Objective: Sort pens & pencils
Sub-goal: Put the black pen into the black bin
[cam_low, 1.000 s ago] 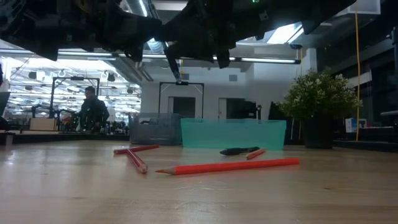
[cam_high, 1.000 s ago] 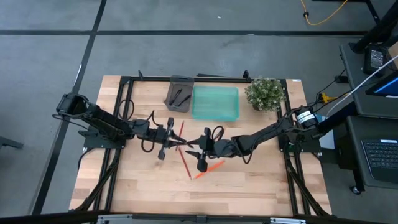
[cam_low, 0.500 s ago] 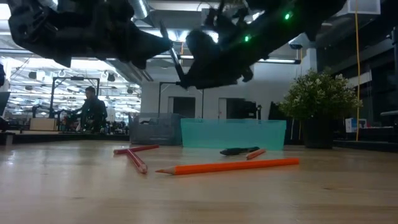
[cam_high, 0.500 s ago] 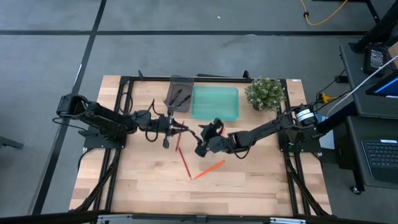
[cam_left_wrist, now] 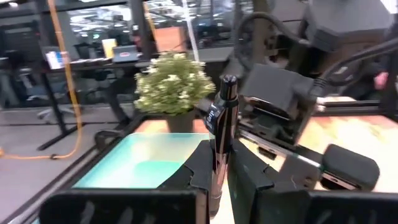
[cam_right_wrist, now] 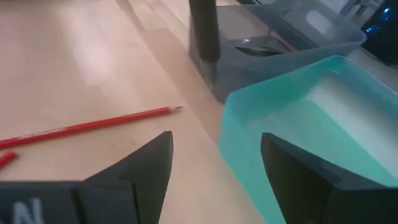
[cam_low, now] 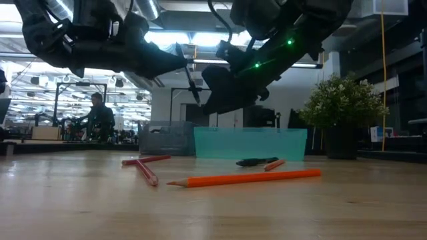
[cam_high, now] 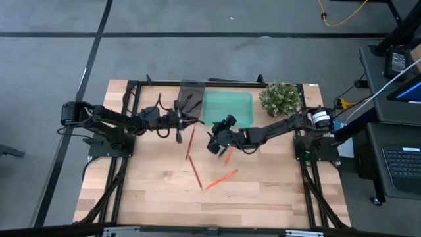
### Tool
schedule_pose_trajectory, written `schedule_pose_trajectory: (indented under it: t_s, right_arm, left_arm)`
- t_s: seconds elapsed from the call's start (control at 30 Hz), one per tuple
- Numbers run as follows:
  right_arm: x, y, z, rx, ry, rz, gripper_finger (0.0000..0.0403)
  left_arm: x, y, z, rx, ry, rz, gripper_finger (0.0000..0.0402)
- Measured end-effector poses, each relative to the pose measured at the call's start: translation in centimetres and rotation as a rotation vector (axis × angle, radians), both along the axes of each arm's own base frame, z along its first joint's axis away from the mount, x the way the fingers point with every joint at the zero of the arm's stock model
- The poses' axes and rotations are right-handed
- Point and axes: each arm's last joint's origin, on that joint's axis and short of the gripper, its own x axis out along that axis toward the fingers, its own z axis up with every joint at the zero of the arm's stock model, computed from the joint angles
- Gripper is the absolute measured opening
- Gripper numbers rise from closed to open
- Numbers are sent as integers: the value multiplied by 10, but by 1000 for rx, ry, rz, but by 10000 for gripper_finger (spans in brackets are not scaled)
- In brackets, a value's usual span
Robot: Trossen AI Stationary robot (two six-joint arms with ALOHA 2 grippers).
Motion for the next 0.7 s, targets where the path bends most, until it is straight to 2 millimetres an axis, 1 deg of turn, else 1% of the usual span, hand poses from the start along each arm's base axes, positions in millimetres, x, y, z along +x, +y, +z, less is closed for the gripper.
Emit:
schedule_pose_trajectory:
  t_s: [0.2,0.47,0.7]
  right_arm:
    - [-3,-19,-4,1,57,-52,244]
    - [-8,-34,-9,-19,143,-76,244]
    - [-9,-45,-9,-35,156,-86,244]
  left_arm:
    - [-4,15,0,4,5,184,22]
    - [-11,35,-1,6,17,338,22]
    - [-18,50,-3,-5,36,420,22]
